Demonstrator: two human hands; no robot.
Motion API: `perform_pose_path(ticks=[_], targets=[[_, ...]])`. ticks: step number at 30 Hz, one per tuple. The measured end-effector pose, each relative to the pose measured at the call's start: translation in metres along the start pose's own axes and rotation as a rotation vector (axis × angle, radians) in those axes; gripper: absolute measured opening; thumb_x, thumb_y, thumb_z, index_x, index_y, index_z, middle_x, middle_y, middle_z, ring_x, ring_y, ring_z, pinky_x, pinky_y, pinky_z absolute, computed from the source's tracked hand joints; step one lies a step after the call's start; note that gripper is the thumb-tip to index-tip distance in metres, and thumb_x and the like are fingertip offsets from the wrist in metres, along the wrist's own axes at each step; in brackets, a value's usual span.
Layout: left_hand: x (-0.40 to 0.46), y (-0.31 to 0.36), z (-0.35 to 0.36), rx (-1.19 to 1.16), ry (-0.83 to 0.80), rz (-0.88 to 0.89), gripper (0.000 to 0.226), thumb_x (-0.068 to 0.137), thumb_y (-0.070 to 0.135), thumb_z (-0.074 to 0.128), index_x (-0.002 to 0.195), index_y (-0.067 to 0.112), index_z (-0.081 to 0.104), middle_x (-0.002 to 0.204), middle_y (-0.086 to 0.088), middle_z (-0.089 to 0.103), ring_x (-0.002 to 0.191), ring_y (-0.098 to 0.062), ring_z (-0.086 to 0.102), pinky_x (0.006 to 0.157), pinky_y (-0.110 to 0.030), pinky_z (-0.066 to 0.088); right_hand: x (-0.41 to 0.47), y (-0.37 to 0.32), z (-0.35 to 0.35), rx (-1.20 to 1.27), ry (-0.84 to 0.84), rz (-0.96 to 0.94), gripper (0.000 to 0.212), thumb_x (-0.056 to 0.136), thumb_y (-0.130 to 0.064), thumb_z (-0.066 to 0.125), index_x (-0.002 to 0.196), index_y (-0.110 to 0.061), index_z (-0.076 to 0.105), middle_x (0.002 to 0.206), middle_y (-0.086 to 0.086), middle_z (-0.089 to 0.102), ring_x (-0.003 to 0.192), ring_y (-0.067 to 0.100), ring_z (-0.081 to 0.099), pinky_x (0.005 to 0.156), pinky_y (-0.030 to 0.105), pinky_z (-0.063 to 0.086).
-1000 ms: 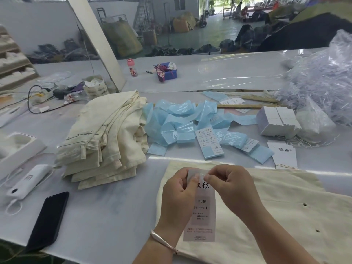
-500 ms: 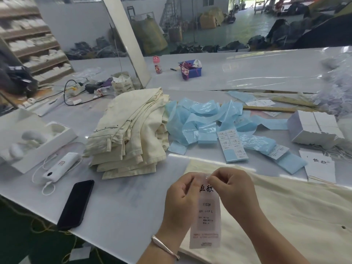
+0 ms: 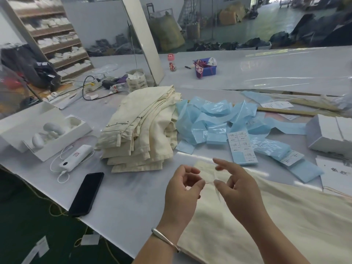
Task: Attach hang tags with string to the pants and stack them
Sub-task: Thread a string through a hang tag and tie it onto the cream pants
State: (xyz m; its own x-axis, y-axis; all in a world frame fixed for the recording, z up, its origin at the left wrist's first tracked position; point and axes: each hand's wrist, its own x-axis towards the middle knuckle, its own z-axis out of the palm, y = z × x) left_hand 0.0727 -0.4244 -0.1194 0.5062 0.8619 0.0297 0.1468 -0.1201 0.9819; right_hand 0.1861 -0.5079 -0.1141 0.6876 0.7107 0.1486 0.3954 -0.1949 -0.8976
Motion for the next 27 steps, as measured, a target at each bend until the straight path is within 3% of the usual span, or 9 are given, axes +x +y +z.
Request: perform_pose_path(ticks=[3, 7, 9, 11, 15, 19, 22, 25, 27], targets=[[0.000, 0.007, 0.005, 0.048, -0.018, 0.071, 0.020, 0.084, 0.009, 0.072, 0.094, 0.023, 0.062, 0.080, 0.004, 0.070, 0.075, -0.009, 0.065, 0.067, -0.031, 0.057, 0.000, -0.003, -0.008, 0.094, -0.023, -0.063, 0.051, 0.077, 0.003, 0.064, 0.110, -0.035, 0.066, 0.052, -0.018, 0.052, 0.044, 0.009, 0.039, 0.050, 0.016, 0.036], [0.000, 0.014, 0.010, 0.042, -0.036, 0.131, 0.020, 0.084, 0.011, 0.072, 0.093, 0.026, 0.061, 0.081, 0.005, 0.071, 0.076, -0.007, 0.066, 0.070, -0.032, 0.055, 0.003, -0.007, -0.017, 0.276, -0.200, 0.005, 0.026, 0.082, 0.000, 0.067, 0.099, -0.021, 0.070, 0.078, -0.004, 0.072, 0.045, 0.010, 0.044, 0.046, 0.023, 0.040], [0.001, 0.015, 0.014, 0.027, -0.031, 0.136, 0.020, 0.084, 0.011, 0.072, 0.091, 0.027, 0.062, 0.081, 0.004, 0.071, 0.076, -0.008, 0.066, 0.071, -0.034, 0.055, 0.004, -0.006, -0.024, 0.340, -0.250, 0.083, 0.007, 0.084, -0.005, 0.068, 0.087, -0.011, 0.070, 0.067, 0.004, 0.069, 0.044, 0.013, 0.050, 0.043, 0.023, 0.039], [0.001, 0.015, 0.021, 0.013, -0.048, 0.131, 0.020, 0.083, 0.011, 0.072, 0.090, 0.027, 0.062, 0.081, 0.003, 0.071, 0.077, -0.010, 0.065, 0.074, -0.039, 0.054, 0.003, 0.000, -0.031, 0.342, -0.213, 0.115, 0.011, 0.084, -0.004, 0.069, 0.074, -0.008, 0.069, 0.055, 0.003, 0.062, 0.044, 0.011, 0.049, 0.044, 0.022, 0.038], [-0.003, 0.013, 0.054, -0.012, -0.184, 0.085, 0.019, 0.084, 0.009, 0.071, 0.091, 0.025, 0.064, 0.080, 0.003, 0.070, 0.076, -0.010, 0.064, 0.071, -0.028, 0.052, -0.005, 0.020, -0.060, 0.023, -0.007, 0.097, 0.015, 0.081, -0.016, 0.073, 0.068, -0.019, 0.068, 0.054, -0.001, 0.058, 0.053, 0.014, 0.047, 0.057, 0.031, 0.039], [-0.013, 0.012, 0.108, -0.032, -0.373, -0.012, 0.016, 0.087, 0.003, 0.064, 0.091, 0.018, 0.065, 0.076, 0.000, 0.067, 0.066, -0.007, 0.062, 0.062, -0.017, 0.047, -0.028, 0.044, -0.113, -0.330, 0.334, 0.145, 0.012, 0.083, -0.024, 0.067, 0.072, -0.029, 0.064, 0.056, -0.012, 0.048, 0.060, 0.007, 0.046, 0.056, 0.028, 0.032], [-0.027, 0.012, 0.158, -0.007, -0.527, -0.072, 0.013, 0.088, 0.003, 0.061, 0.091, 0.015, 0.064, 0.075, 0.001, 0.067, 0.061, -0.004, 0.061, 0.057, -0.015, 0.046, -0.051, 0.065, -0.168, -0.478, 0.554, 0.171, 0.009, 0.085, -0.019, 0.066, 0.078, -0.024, 0.065, 0.068, -0.008, 0.048, 0.065, 0.016, 0.047, 0.056, 0.031, 0.033], [-0.049, 0.011, 0.211, 0.052, -0.676, -0.085, 0.010, 0.088, 0.004, 0.063, 0.091, 0.012, 0.066, 0.076, 0.000, 0.068, 0.061, -0.004, 0.061, 0.057, -0.014, 0.046, -0.076, 0.083, -0.229, -0.524, 0.755, 0.207, 0.009, 0.086, -0.012, 0.065, 0.080, -0.018, 0.063, 0.075, -0.003, 0.048, 0.061, 0.014, 0.043, 0.051, 0.028, 0.030], [-0.065, 0.008, 0.244, 0.114, -0.737, -0.064, 0.009, 0.087, 0.005, 0.064, 0.089, 0.014, 0.066, 0.078, -0.002, 0.067, 0.065, -0.007, 0.061, 0.060, -0.016, 0.046, -0.094, 0.092, -0.268, -0.557, 0.904, 0.175, 0.008, 0.086, -0.006, 0.064, 0.081, -0.011, 0.063, 0.078, 0.002, 0.052, 0.065, 0.019, 0.047, 0.057, 0.028, 0.026]])
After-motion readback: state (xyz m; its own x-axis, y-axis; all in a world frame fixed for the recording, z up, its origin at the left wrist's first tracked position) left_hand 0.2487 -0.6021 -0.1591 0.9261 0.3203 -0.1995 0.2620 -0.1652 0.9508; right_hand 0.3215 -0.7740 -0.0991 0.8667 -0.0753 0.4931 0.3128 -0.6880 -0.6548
